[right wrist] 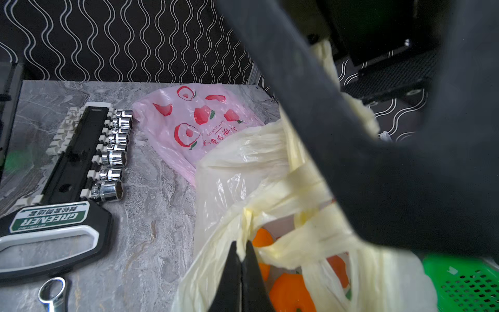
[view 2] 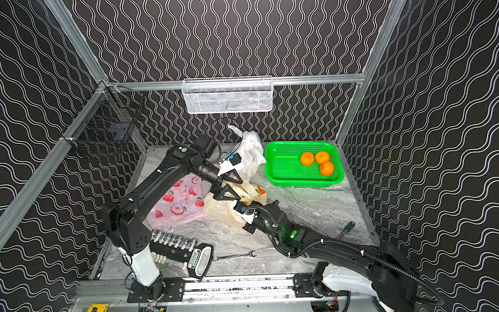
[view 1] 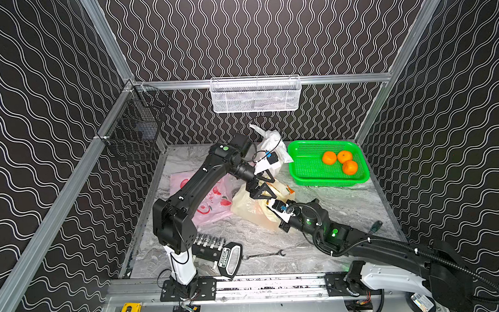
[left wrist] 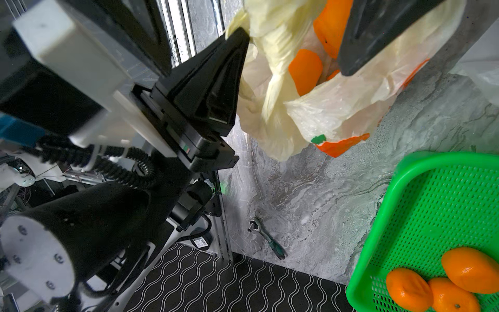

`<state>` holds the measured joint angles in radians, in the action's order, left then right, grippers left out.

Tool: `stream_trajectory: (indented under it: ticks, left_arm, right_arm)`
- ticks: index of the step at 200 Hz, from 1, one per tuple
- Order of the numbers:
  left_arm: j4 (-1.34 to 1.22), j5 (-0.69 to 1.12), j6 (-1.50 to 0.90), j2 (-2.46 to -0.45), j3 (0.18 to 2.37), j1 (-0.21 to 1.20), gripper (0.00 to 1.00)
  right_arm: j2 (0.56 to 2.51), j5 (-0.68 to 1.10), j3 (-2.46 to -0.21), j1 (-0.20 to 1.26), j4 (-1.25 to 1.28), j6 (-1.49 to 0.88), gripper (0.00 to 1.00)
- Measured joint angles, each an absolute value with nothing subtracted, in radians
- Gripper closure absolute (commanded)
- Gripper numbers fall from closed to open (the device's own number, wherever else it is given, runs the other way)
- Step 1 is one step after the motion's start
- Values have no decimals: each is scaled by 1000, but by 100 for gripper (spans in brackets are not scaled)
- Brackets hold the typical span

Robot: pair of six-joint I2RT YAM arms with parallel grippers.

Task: Place the oranges into plastic bags & tie knots
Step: Tie the plastic bag at the center of the board.

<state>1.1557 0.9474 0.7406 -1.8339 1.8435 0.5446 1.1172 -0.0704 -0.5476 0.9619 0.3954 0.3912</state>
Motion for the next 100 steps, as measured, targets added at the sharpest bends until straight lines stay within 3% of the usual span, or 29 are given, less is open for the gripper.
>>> stream_trajectory:
  ticks: [42,100]
  left_arm:
    - [1191,911,769,-1826,1820,550,29]
    - [1198,845,792,-1796,1798,550,80]
  right_arm:
    - [1130,-74,-575,962,389,406,100]
    - [1122,-78,-577,962,364,412,100]
